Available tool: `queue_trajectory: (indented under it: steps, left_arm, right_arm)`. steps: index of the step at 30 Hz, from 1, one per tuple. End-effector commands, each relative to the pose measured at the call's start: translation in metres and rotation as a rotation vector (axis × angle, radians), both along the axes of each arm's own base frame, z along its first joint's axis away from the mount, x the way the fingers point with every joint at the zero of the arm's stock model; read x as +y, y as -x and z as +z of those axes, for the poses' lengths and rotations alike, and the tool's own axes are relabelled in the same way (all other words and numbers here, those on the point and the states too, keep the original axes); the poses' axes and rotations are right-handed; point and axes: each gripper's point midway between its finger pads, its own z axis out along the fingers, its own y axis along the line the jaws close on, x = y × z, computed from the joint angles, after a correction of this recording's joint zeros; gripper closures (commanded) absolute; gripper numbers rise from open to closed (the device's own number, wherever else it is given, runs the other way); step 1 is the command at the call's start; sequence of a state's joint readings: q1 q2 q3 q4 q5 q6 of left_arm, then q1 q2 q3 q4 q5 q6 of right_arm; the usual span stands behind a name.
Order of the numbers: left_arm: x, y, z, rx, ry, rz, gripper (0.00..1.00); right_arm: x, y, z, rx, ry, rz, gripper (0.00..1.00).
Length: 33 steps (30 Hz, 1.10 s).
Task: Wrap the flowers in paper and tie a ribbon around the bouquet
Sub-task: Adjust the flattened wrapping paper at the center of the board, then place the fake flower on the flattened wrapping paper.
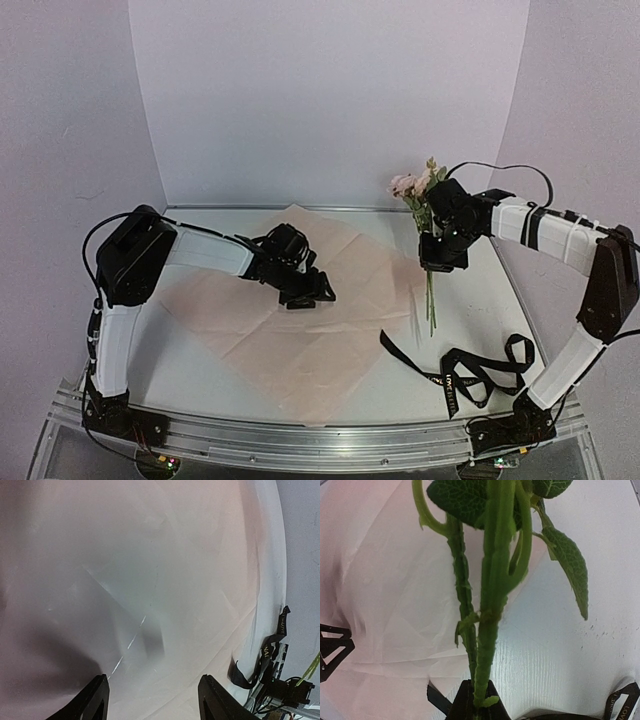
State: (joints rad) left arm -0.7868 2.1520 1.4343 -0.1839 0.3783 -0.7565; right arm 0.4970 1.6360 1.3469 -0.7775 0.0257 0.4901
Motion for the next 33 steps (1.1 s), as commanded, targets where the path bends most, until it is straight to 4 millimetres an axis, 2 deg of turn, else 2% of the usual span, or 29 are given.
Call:
queue_trajectory:
  steps: [1,4,7,11,14,18,22,23,24,28,33]
  left_arm:
    - [0.024,0.015,-0.005,0.02,-0.094,0.007,0.37]
    - [0.026,0.015,-0.002,0.005,-0.101,-0.002,0.37]
    - [0.019,0.009,0.011,-0.04,-0.079,-0.023,0.35]
    - [0.005,-0.007,0.052,-0.131,-0.023,-0.04,0.33]
    - [0.012,-0.018,0.087,-0.19,0.015,0.01,0.31]
    - [0.047,-0.032,0.109,-0.186,0.043,0.114,0.3]
    - [0.079,-0.039,0.116,-0.169,0.056,0.158,0.3]
    - [0.086,-0.04,0.117,-0.169,0.056,0.168,0.3]
    - [0.094,-0.041,0.117,-0.162,0.052,0.178,0.3]
    - [0.13,-0.04,0.106,-0.123,0.017,0.241,0.32]
    - [0.183,-0.037,0.07,-0.047,-0.047,0.356,0.36]
  right_arm:
    - [0.011,-0.009,0.025,-0.099,-0.041,0.008,1.0]
    - [0.017,-0.01,0.025,-0.102,-0.042,0.014,1.0]
    - [0.026,-0.014,0.025,-0.11,-0.052,0.021,1.0]
    - [0.048,-0.026,0.025,-0.129,-0.086,0.05,1.0]
    - [0.073,-0.039,0.029,-0.157,-0.133,0.078,1.0]
    - [0.119,-0.057,0.029,-0.171,-0.208,0.135,1.0]
    - [0.17,-0.078,0.023,-0.179,-0.304,0.169,1.0]
    - [0.183,-0.084,0.026,-0.189,-0.329,0.181,1.0]
    - [0.194,-0.089,0.019,-0.182,-0.336,0.186,1.0]
    - [0.236,-0.11,0.009,-0.183,-0.413,0.203,1.0]
    - [0.277,-0.126,-0.005,-0.178,-0.519,0.23,1.0]
